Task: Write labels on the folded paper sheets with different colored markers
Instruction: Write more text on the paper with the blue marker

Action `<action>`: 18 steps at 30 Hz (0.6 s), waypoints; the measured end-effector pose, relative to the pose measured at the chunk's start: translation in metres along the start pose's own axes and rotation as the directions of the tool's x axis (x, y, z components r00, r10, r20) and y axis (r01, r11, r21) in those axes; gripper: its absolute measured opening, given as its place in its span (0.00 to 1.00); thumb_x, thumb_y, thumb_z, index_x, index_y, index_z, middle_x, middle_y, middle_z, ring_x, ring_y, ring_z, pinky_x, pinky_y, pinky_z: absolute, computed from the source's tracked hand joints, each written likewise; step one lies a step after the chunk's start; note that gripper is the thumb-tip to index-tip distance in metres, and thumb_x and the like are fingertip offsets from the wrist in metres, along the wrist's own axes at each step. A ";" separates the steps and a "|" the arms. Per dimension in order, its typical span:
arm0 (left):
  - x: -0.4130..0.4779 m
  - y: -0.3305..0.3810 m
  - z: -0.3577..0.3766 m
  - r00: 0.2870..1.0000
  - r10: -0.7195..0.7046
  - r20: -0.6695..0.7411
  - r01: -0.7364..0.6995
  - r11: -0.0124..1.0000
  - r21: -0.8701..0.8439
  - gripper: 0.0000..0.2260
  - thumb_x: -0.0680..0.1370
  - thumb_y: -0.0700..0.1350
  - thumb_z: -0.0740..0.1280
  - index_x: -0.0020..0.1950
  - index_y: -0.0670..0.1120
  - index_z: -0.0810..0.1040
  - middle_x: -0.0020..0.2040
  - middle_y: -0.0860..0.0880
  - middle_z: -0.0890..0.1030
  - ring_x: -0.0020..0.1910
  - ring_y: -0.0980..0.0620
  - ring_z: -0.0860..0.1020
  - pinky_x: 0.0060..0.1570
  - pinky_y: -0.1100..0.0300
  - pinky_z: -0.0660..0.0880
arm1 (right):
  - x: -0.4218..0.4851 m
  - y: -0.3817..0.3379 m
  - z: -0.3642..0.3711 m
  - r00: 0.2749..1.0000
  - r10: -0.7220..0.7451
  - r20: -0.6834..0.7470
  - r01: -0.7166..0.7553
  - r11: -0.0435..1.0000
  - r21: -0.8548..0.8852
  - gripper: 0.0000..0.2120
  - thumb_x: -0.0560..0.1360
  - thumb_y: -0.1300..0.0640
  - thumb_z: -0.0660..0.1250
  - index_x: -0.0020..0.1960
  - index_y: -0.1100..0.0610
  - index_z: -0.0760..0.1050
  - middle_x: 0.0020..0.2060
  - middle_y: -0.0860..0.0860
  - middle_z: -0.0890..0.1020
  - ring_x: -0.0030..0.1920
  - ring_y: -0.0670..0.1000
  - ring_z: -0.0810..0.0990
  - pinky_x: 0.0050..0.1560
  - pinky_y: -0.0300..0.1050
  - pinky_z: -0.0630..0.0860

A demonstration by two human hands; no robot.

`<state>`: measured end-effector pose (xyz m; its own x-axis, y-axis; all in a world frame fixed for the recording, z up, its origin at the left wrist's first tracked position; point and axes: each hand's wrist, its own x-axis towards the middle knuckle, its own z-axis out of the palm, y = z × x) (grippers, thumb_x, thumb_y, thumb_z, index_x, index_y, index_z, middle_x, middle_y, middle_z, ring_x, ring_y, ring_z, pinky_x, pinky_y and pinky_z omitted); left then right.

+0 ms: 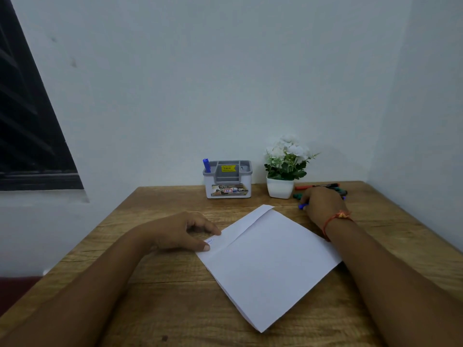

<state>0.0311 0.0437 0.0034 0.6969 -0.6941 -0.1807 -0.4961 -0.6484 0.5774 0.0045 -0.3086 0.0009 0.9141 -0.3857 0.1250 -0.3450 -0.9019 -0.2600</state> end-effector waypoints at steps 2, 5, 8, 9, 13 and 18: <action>0.000 -0.001 0.000 1.000 0.001 -0.001 -0.001 1.000 0.002 0.18 0.70 0.57 0.73 0.59 0.67 0.78 0.62 0.62 0.76 0.63 0.59 0.72 0.69 0.52 0.67 | -0.005 0.002 0.005 0.996 -0.041 -0.079 0.044 0.998 0.034 0.16 0.76 0.60 0.66 0.63 0.54 0.81 0.58 0.56 0.83 0.60 0.59 0.80 0.57 0.48 0.75; 0.001 -0.001 0.000 1.000 0.004 0.000 -0.004 1.000 0.007 0.18 0.70 0.58 0.72 0.59 0.67 0.78 0.63 0.62 0.76 0.63 0.58 0.72 0.69 0.51 0.67 | -0.008 0.001 0.007 0.997 -0.057 -0.060 0.058 0.998 0.010 0.16 0.76 0.59 0.66 0.63 0.54 0.81 0.59 0.56 0.83 0.60 0.59 0.80 0.57 0.48 0.76; 0.000 -0.001 0.001 1.000 -0.001 0.003 0.001 1.000 -0.002 0.17 0.72 0.55 0.73 0.60 0.66 0.78 0.63 0.63 0.76 0.63 0.60 0.72 0.69 0.52 0.67 | -0.008 -0.002 0.004 0.994 -0.093 -0.059 0.089 0.994 -0.057 0.14 0.77 0.57 0.67 0.61 0.54 0.82 0.57 0.55 0.84 0.58 0.58 0.81 0.57 0.48 0.77; 0.000 -0.001 0.001 1.000 0.000 0.005 0.000 1.000 0.005 0.17 0.72 0.55 0.73 0.60 0.66 0.78 0.63 0.63 0.76 0.63 0.60 0.72 0.69 0.52 0.67 | -0.009 -0.002 0.004 0.990 -0.115 -0.079 0.109 0.991 -0.076 0.12 0.78 0.56 0.67 0.60 0.53 0.83 0.56 0.55 0.84 0.58 0.57 0.81 0.58 0.48 0.78; -0.001 0.001 0.000 1.000 -0.002 -0.006 0.002 1.000 -0.005 0.17 0.73 0.54 0.73 0.60 0.64 0.78 0.62 0.62 0.76 0.63 0.60 0.72 0.69 0.53 0.67 | -0.017 -0.011 -0.001 0.930 -0.242 -0.276 0.220 0.970 -0.107 0.09 0.82 0.56 0.62 0.57 0.52 0.80 0.50 0.55 0.85 0.56 0.59 0.76 0.52 0.50 0.75; -0.002 0.002 0.001 1.000 0.000 -0.009 0.000 1.000 -0.028 0.17 0.73 0.52 0.74 0.59 0.65 0.79 0.63 0.62 0.76 0.64 0.59 0.72 0.70 0.52 0.66 | -0.031 -0.039 -0.008 0.749 -0.442 -0.493 0.517 0.856 0.017 0.07 0.82 0.59 0.63 0.56 0.54 0.79 0.47 0.53 0.83 0.49 0.56 0.77 0.45 0.50 0.72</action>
<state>0.0281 0.0435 0.0044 0.7015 -0.6911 -0.1738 -0.4816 -0.6396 0.5992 -0.0120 -0.2632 0.0152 0.7321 0.0139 0.6811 0.1806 -0.9680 -0.1743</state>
